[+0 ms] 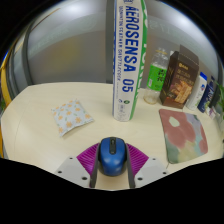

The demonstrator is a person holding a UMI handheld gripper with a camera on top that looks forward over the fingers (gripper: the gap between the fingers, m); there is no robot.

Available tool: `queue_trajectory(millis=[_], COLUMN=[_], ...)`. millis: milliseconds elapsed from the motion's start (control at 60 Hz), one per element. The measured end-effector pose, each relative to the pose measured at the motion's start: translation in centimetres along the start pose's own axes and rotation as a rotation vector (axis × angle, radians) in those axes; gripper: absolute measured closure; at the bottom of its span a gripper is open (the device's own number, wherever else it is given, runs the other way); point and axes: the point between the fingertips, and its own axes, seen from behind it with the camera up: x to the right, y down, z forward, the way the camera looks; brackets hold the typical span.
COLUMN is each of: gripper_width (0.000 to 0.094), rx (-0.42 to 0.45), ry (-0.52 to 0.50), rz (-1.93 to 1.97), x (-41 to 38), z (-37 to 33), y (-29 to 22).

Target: Arrange mouse

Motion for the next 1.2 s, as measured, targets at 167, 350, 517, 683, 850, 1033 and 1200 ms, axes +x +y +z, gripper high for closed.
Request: queue_trajectory(millis=[167, 350, 517, 683, 850, 1033, 1200], gripper_width=[0.0570, 0.0569, 0.0572, 0.0573, 0.0562, 0.0309, 0.0092], rx=[-0.016, 0.192, 0.330, 0.164, 0.030, -0.026, 0.016], ry=[-0.032, -0.148, -0.095, 0.012, 0.052, 0.040, 0.089], rz=[-0.012, 0.016, 0.069, 0.101, 0.095, 0.112, 0.072], x=[0.0, 2.2, 13.1, 24.0, 28.3, 28.6, 29.1], z=[-0.4, -8.5, -12.4, -4.6, 1.3, 2.0, -2.7], y=[-0.6, -11.4, -19.1, -12.5, -5.1, -2.7, -3.6])
